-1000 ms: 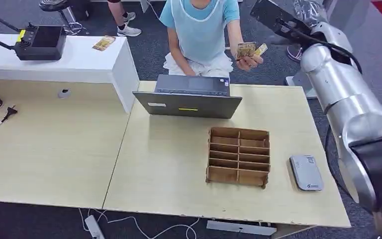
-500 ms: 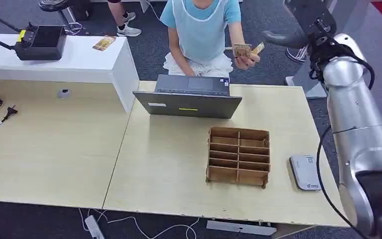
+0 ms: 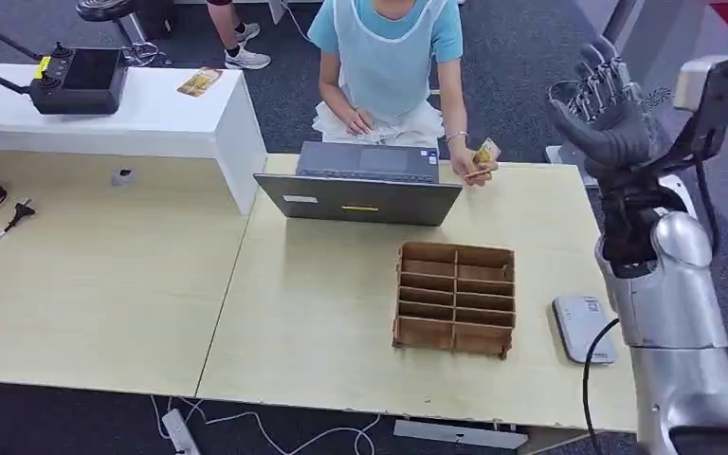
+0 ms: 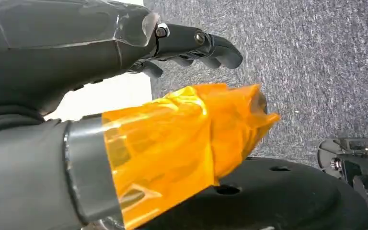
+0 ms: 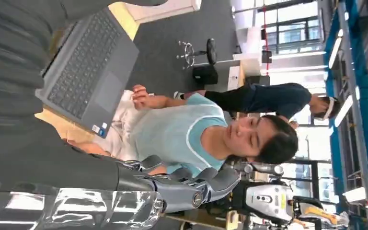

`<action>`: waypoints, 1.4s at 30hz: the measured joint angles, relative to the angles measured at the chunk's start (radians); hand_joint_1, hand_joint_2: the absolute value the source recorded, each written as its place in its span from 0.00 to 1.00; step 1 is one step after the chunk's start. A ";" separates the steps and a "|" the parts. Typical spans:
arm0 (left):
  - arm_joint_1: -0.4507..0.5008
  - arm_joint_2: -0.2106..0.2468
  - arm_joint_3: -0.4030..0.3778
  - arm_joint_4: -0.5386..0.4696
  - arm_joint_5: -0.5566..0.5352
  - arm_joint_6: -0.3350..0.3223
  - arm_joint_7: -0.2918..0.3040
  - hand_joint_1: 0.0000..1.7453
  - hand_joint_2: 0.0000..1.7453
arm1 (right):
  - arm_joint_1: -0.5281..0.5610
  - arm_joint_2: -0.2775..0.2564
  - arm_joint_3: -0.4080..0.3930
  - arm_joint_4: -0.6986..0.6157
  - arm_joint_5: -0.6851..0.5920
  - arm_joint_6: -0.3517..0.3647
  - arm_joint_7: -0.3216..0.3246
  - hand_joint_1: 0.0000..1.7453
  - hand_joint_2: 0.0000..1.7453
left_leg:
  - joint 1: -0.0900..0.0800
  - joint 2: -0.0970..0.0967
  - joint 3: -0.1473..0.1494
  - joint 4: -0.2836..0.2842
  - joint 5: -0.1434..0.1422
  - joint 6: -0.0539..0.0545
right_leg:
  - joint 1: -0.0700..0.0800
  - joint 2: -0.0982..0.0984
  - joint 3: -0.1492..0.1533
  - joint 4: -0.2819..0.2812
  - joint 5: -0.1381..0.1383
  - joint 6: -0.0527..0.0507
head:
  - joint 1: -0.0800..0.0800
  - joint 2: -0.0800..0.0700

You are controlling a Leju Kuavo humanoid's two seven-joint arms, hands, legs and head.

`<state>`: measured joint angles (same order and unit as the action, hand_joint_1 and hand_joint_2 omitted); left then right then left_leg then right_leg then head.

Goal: Pass the card to the sensor for recognition and then transmit it.

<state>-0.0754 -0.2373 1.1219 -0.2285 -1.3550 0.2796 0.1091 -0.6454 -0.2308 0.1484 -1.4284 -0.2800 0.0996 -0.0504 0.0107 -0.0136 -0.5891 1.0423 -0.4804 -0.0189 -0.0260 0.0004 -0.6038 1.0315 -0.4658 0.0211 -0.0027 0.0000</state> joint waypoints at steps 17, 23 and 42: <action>0.003 -0.005 0.010 0.000 -0.008 -0.015 -0.006 0.00 0.00 | 0.444 0.108 -0.040 -0.424 0.163 -0.238 -0.272 0.00 1.00 | 0.000 0.001 0.000 -0.001 -0.001 -0.001 | 0.000 0.000 0.000 0.000 -0.001 -0.001 | 0.000 0.000; 0.003 -0.007 0.010 0.000 -0.001 0.013 0.003 0.00 0.00 | 0.513 0.136 -0.037 -0.456 0.138 -0.185 -0.246 0.00 1.00 | 0.000 0.002 0.000 -0.001 -0.001 -0.001 | 0.000 0.001 0.000 0.000 -0.001 -0.001 | 0.000 0.000; 0.003 -0.005 0.033 0.000 0.032 0.026 -0.011 0.00 0.00 | 0.594 0.048 -0.043 -0.411 0.043 0.009 -0.239 0.00 1.00 | 0.000 0.001 0.000 -0.001 -0.001 -0.001 | 0.000 0.001 0.000 0.000 -0.001 -0.001 | 0.000 0.000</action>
<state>-0.0722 -0.2422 1.1547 -0.2285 -1.3226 0.3059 0.0984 -0.0514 -0.1823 0.1057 -1.8399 -0.2365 0.1084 -0.2892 0.0109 -0.0121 -0.5892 1.0410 -0.4813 -0.0197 -0.0258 0.0011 -0.6042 1.0315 -0.4665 0.0200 -0.0027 0.0000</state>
